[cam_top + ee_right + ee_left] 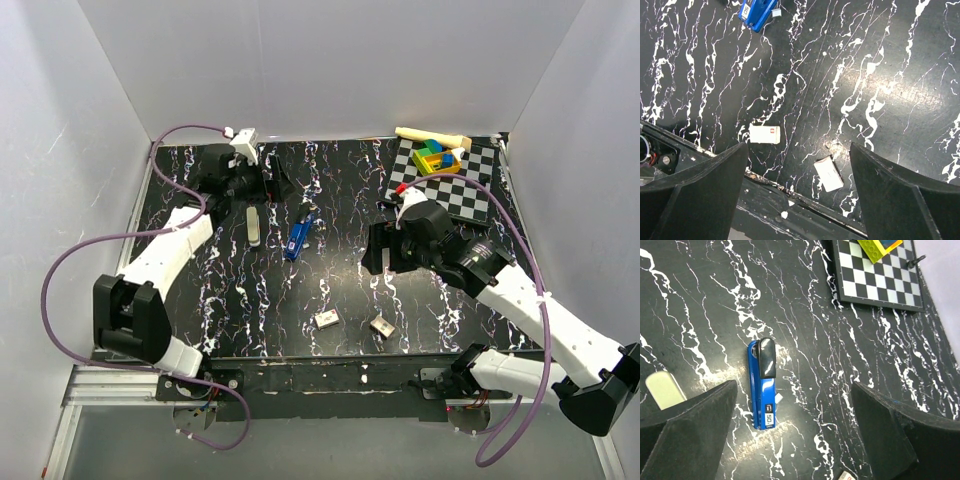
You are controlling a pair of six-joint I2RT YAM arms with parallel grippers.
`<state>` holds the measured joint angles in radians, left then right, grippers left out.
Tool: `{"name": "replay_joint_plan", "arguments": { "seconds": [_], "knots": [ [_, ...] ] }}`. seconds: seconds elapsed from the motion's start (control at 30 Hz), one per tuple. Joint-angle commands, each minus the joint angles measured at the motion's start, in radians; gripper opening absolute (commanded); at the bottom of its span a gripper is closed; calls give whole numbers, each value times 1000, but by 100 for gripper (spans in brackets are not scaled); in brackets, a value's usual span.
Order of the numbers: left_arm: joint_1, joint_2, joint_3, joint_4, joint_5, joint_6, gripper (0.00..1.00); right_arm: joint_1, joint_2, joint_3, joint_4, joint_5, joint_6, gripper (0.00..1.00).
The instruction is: Unload the staples from the stapler
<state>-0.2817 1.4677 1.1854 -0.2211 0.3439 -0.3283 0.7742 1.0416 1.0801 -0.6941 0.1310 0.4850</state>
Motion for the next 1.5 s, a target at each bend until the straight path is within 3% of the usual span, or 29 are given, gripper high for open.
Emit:
{"name": "replay_joint_plan", "arguments": {
  "seconds": [0.0, 0.07, 0.3, 0.7, 1.47],
  "knots": [
    [-2, 68, 101, -79, 6, 61, 98, -4, -3, 1, 45, 54, -25, 91],
    [-16, 83, 111, -87, -8, 86, 98, -6, 18, 15, 27, 70, -25, 91],
    [-140, 227, 216, -205, -266, 146, 98, -7, 121, 72, -42, 41, -46, 90],
    [-171, 347, 264, -196, -200, 146, 98, -7, 113, 14, -7, -8, -68, 88],
    [-183, 557, 399, -274, -306, 172, 95, -6, 159, -20, 34, -65, -71, 86]
  ]
}}
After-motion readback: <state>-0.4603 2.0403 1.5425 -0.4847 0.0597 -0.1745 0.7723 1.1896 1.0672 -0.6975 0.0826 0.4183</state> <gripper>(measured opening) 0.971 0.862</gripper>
